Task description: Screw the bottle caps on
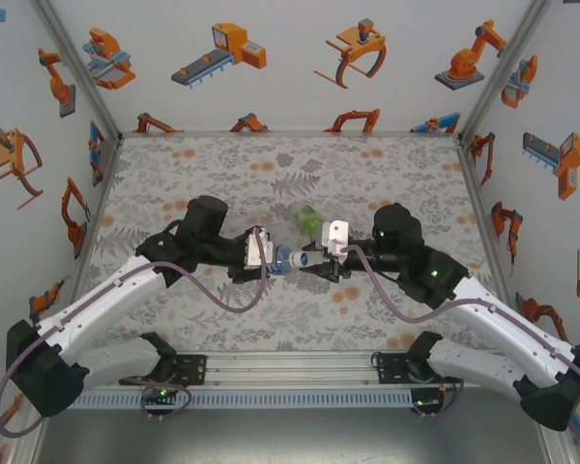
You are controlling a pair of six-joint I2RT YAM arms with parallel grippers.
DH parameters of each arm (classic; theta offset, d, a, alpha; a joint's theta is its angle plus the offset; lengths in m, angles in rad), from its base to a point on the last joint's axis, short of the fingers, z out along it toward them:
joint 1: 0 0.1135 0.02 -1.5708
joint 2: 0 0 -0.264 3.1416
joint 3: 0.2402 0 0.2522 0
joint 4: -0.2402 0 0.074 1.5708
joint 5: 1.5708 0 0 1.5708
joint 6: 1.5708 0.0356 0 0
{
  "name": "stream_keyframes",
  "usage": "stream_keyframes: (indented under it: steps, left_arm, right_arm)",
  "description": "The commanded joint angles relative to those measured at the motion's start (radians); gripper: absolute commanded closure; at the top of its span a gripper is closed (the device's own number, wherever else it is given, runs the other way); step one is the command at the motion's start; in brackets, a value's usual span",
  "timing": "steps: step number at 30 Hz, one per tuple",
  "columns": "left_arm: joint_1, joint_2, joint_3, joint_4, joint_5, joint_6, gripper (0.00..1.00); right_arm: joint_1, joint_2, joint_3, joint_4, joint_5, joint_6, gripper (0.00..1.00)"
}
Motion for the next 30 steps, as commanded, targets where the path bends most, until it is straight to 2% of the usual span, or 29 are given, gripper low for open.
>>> stream_keyframes:
  steps: [1, 4, 7, 10, 12, 14, 17, 20, 22, 25, 26, 29, 30]
  left_arm:
    - [-0.005, -0.021, 0.013, -0.007, 0.037, 0.021, 1.00]
    - [-0.005, -0.019, 0.013, -0.007, 0.036, 0.020, 1.00]
    - [-0.005, -0.016, 0.014, -0.007, 0.028, 0.017, 1.00]
    - [-0.005, -0.019, 0.014, -0.006, 0.012, 0.015, 1.00]
    - [-0.005, -0.015, 0.014, 0.000, 0.001, 0.010, 1.00]
    - [-0.005, -0.012, 0.015, 0.002, -0.003, 0.010, 1.00]
    - [-0.006, -0.008, 0.014, 0.003, -0.005, 0.007, 1.00]
    - [-0.005, -0.004, 0.018, 0.004, -0.003, 0.006, 1.00]
    - [-0.006, -0.001, 0.019, 0.004, -0.002, 0.005, 1.00]
    - [-0.005, 0.004, 0.019, 0.005, -0.001, 0.002, 1.00]
    - [-0.006, 0.003, 0.019, 0.004, 0.000, 0.003, 1.00]
    - [-0.006, 0.000, 0.018, 0.004, -0.001, 0.003, 1.00]
    - [-0.007, -0.001, 0.018, 0.004, -0.001, 0.003, 1.00]
  right_arm:
    - [-0.002, -0.004, -0.013, 0.061, -0.010, 0.026, 0.63]
    - [-0.002, -0.003, -0.019, 0.087, -0.013, 0.091, 0.73]
    - [0.000, -0.009, -0.049, 0.169, 0.022, 0.303, 0.84]
    - [0.016, -0.012, -0.082, 0.248, 0.123, 0.620, 0.93]
    - [0.031, -0.005, -0.080, 0.253, 0.253, 0.883, 1.00]
    - [0.034, 0.013, -0.058, 0.212, 0.356, 1.152, 1.00]
    - [0.035, 0.055, 0.005, 0.041, 0.457, 1.530, 1.00]
    - [0.035, 0.086, 0.015, -0.008, 0.469, 1.752, 1.00]
    - [0.036, 0.095, 0.007, 0.021, 0.469, 1.794, 1.00]
    - [0.035, 0.107, 0.033, 0.010, 0.474, 1.745, 0.98]
    - [0.035, 0.106, 0.040, 0.020, 0.472, 1.703, 0.93]
    - [0.035, 0.090, 0.063, 0.016, 0.455, 1.570, 0.69]
    - [0.035, 0.078, 0.077, 0.004, 0.456, 1.506, 0.63]
